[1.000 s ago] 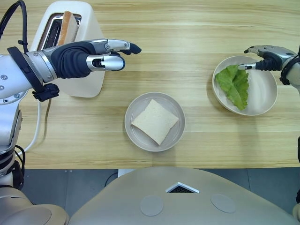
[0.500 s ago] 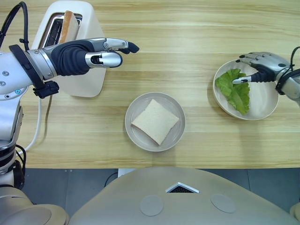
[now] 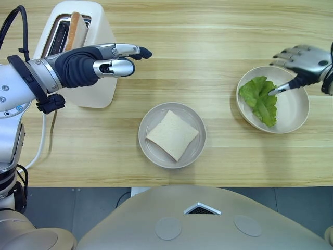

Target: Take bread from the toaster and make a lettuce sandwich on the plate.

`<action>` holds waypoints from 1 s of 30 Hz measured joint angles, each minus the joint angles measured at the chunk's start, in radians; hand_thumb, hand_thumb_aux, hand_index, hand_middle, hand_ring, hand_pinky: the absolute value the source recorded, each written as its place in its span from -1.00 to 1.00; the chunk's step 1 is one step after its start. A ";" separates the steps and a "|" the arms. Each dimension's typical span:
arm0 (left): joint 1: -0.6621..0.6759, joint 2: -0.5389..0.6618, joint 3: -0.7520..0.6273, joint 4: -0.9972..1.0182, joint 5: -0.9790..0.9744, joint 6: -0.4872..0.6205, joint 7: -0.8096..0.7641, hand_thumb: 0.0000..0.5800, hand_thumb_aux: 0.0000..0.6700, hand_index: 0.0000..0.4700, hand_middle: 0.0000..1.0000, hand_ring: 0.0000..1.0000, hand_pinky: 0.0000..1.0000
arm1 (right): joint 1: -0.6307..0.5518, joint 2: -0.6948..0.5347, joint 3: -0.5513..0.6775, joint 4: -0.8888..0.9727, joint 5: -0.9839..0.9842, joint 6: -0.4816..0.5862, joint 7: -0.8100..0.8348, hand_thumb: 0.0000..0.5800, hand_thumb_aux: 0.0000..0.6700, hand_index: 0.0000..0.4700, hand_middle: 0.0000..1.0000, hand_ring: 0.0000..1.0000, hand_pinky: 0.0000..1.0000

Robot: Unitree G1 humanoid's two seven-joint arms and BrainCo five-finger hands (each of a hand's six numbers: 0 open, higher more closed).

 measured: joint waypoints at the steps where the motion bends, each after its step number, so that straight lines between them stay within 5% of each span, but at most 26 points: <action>1: 0.002 0.000 0.002 0.005 0.000 -0.002 0.000 -1.00 -1.00 -1.00 -1.00 -1.00 -1.00 | 0.003 0.002 0.007 0.016 -0.004 -0.008 -0.003 -1.00 -1.00 -1.00 -1.00 -1.00 -1.00; 10: 0.021 0.000 0.032 0.012 0.000 -0.018 0.000 -1.00 -1.00 -1.00 -1.00 -1.00 -1.00 | -0.019 0.025 0.044 0.089 -0.019 -0.024 -0.052 -1.00 -1.00 -1.00 -1.00 -1.00 -1.00; 11: 0.022 0.000 0.032 0.012 0.000 -0.020 0.000 -1.00 -1.00 -1.00 -1.00 -1.00 -1.00 | -0.020 0.031 0.050 0.091 -0.032 -0.017 -0.062 -0.57 -0.77 -0.77 -1.00 -1.00 -1.00; 12: 0.022 0.000 0.032 0.013 0.000 -0.021 0.000 -1.00 -1.00 -1.00 -1.00 -1.00 -1.00 | -0.020 0.035 0.060 0.091 -0.042 -0.009 -0.076 0.44 -0.06 -0.06 -1.00 -1.00 -1.00; 16: 0.023 0.000 0.032 0.015 0.000 -0.025 0.000 -1.00 -1.00 -1.00 -1.00 -1.00 -1.00 | -0.022 0.036 0.092 0.072 -0.106 0.021 -0.123 0.91 0.58 0.58 -1.00 -1.00 -1.00; 24: 0.024 0.000 0.032 0.015 0.000 -0.026 0.001 -1.00 -1.00 -1.00 -1.00 -1.00 -1.00 | -0.023 0.036 0.149 0.056 -0.216 0.091 -0.204 1.00 1.00 1.00 -1.00 -1.00 -1.00; 30: 0.024 -0.002 0.032 0.019 0.000 -0.027 0.001 -1.00 -1.00 -1.00 -1.00 -1.00 -1.00 | -0.029 0.036 0.157 0.074 -0.209 0.086 -0.221 1.00 1.00 1.00 -1.00 -1.00 -1.00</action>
